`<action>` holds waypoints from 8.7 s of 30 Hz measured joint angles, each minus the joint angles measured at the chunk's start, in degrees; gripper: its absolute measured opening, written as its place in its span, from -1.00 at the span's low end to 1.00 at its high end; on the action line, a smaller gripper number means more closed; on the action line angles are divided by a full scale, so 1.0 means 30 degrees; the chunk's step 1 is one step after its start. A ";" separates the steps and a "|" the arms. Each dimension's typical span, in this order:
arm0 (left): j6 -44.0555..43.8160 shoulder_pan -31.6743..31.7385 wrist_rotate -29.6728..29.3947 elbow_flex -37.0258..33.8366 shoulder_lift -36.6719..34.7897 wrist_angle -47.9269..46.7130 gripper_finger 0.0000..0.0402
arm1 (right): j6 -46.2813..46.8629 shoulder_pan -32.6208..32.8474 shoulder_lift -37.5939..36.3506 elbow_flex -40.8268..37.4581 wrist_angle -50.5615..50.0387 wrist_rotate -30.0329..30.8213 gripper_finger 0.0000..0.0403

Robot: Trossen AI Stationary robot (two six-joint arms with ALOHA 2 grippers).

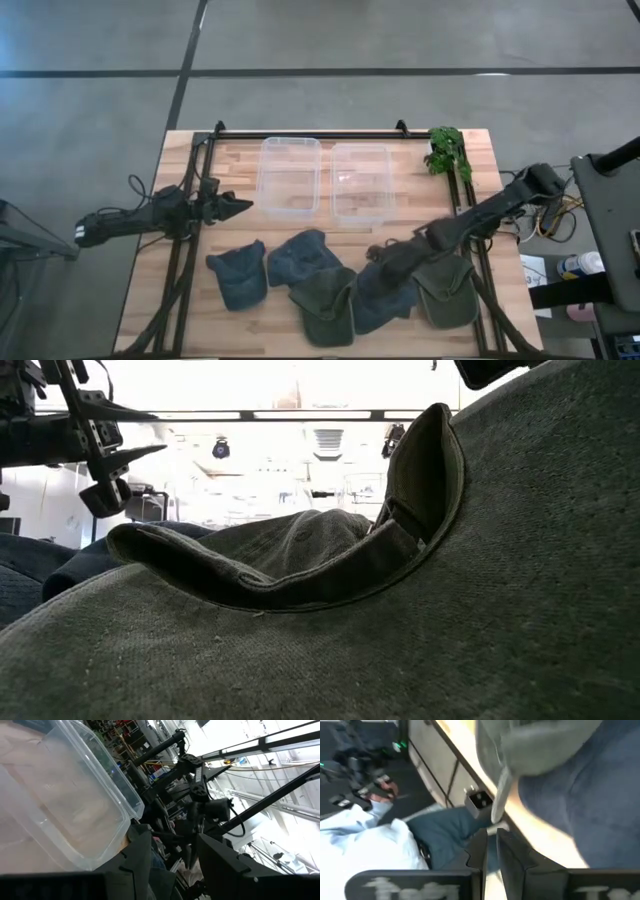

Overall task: Pick & Place hat
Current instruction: Put the left green cap into the right transparent bin, then put the green cap into the right transparent bin

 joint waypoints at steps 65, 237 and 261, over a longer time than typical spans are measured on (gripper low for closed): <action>-0.4443 -0.0036 -0.1306 0.0080 0.0984 -0.0963 -0.24 | 0.8953 0.5221 1.2959 1.3200 -0.8527 1.2218 -0.45; -0.5484 -0.0036 -0.2688 0.0080 0.1354 -0.1393 -0.24 | 0.9521 0.6372 1.2669 0.9870 -2.3562 0.0653 -0.66; -0.5927 -0.0036 -0.2236 0.0095 0.1479 -0.1511 -0.24 | 1.0373 0.5608 0.8951 1.6140 -2.6899 0.6515 -0.93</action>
